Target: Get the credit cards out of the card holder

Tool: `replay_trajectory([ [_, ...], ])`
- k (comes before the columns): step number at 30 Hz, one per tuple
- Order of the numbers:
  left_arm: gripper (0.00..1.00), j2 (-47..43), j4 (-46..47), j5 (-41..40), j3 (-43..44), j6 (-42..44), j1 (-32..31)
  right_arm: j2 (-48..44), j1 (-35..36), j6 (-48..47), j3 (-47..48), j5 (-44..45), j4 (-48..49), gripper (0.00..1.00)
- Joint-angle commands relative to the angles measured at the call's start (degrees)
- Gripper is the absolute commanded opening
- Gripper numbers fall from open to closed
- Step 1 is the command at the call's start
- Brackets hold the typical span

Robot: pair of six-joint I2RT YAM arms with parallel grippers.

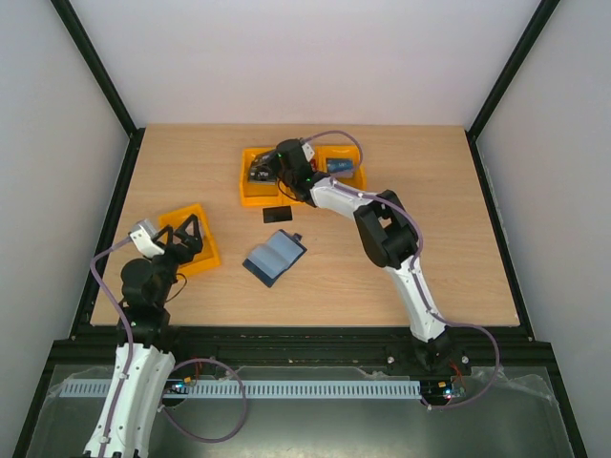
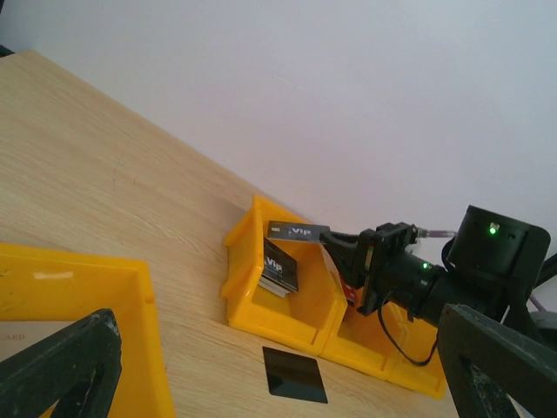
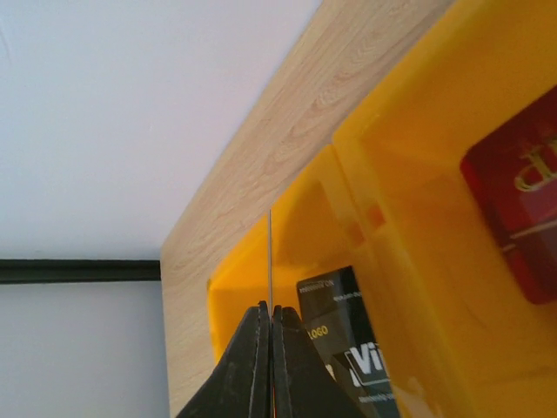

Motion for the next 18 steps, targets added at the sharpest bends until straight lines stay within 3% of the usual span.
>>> replay_trajectory([
  [1,1.00,-0.7,0.6,-0.8,-1.0,0.7,0.3,2.7,0.4,1.1,7.0,3.1,-5.3,0.02],
  [18,0.99,0.3,0.7,-0.8,-1.2,0.3,0.3,5.2,1.7,2.1,10.6,3.4,-10.5,0.02],
])
